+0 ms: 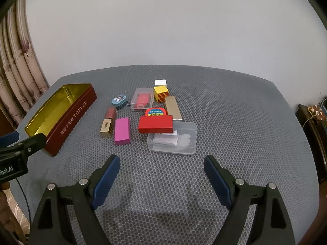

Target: Organize rigid objects

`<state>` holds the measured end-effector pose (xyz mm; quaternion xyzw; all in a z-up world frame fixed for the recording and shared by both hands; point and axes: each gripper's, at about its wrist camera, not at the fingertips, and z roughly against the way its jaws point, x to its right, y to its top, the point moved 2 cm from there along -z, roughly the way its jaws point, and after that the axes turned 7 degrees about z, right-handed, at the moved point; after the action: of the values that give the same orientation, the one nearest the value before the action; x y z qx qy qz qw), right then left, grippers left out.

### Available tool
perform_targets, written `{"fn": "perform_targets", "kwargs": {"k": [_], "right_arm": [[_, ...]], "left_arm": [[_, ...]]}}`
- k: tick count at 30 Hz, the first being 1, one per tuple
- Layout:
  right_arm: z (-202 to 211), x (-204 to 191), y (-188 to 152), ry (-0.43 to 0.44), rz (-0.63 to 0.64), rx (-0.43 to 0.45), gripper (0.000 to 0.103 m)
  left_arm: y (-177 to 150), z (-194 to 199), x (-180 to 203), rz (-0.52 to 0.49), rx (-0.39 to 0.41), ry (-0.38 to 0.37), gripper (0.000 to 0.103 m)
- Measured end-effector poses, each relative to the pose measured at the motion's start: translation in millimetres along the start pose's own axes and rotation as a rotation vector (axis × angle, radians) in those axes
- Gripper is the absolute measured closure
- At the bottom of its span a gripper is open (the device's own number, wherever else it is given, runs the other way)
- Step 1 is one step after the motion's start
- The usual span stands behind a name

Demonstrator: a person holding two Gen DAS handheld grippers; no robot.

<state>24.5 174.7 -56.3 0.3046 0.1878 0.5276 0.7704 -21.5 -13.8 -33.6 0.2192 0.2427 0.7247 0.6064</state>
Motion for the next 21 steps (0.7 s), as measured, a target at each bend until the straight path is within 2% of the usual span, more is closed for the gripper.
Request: {"fn": "perform_targets", "kwargs": {"k": [7, 13, 17, 21], "right_arm": [[-7.1, 2.4, -0.7, 0.012, -0.017, -0.014, 0.017], [-13.0, 4.7, -4.5, 0.026, -0.052, -0.039, 0.017], [-14.5, 5.3, -6.7, 0.021, -0.055, -0.039, 0.017], [-20.3, 7.1, -8.7, 0.019, -0.069, -0.054, 0.017]], "left_arm": [[-2.5, -4.0, -1.1, 0.008, 0.002, 0.005, 0.006], [-6.0, -10.8, 0.9, -0.009, -0.018, -0.024, 0.007], [-7.1, -11.2, 1.3, -0.022, 0.002, -0.019, 0.007], [-8.6, -17.3, 0.2, -0.005, -0.053, -0.049, 0.007]]}}
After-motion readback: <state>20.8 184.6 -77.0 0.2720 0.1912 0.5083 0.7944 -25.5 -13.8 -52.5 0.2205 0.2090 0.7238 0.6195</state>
